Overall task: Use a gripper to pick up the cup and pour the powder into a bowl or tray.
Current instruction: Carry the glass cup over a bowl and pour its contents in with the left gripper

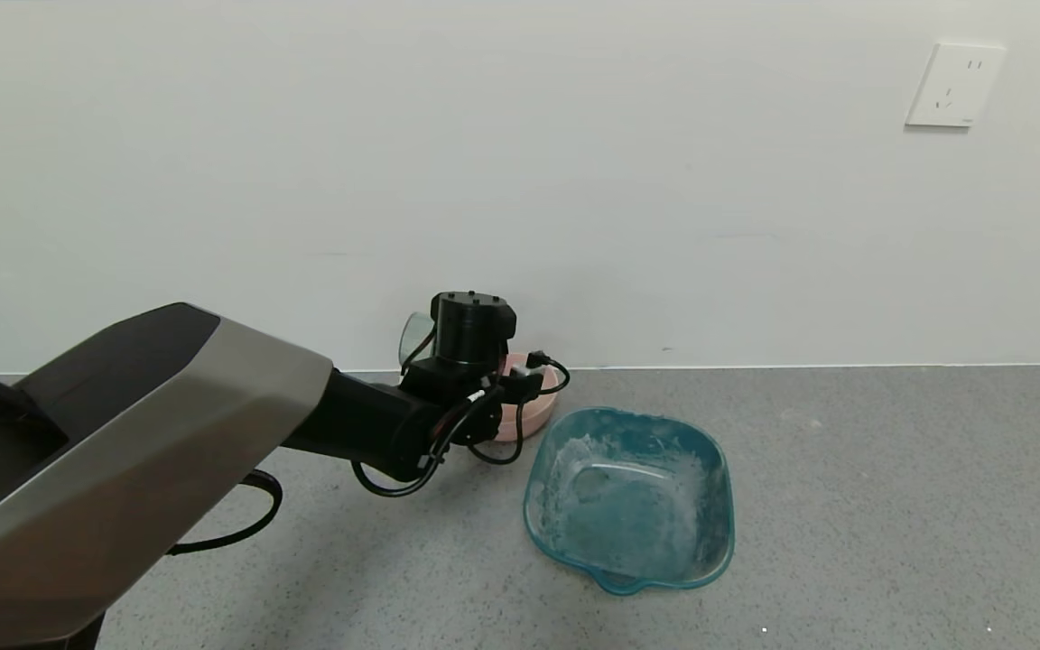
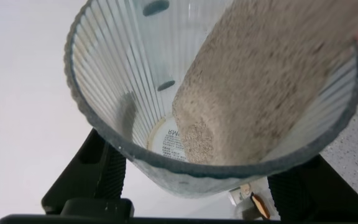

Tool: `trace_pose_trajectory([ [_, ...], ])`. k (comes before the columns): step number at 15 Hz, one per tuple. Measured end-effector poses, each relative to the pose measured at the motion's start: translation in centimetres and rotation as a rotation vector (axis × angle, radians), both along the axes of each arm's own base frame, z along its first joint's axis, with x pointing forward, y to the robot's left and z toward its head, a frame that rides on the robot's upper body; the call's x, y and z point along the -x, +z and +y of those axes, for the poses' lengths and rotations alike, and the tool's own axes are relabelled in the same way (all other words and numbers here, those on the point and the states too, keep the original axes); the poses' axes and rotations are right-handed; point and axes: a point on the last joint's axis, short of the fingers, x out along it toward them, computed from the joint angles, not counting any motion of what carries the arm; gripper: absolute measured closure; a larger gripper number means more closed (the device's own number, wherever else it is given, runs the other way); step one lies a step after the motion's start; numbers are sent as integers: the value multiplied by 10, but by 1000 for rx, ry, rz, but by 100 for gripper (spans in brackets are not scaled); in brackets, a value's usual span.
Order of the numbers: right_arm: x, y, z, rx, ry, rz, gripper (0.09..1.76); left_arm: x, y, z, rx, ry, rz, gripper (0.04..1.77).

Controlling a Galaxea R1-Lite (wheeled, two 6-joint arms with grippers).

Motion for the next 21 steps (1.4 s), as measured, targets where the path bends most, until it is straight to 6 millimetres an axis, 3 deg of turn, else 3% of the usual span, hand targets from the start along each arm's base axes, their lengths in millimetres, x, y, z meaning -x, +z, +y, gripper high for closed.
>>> trace_pose_trajectory([
  [21,0,0,0,0,0,0,14,3,5,-8,-52,-11,3,53],
])
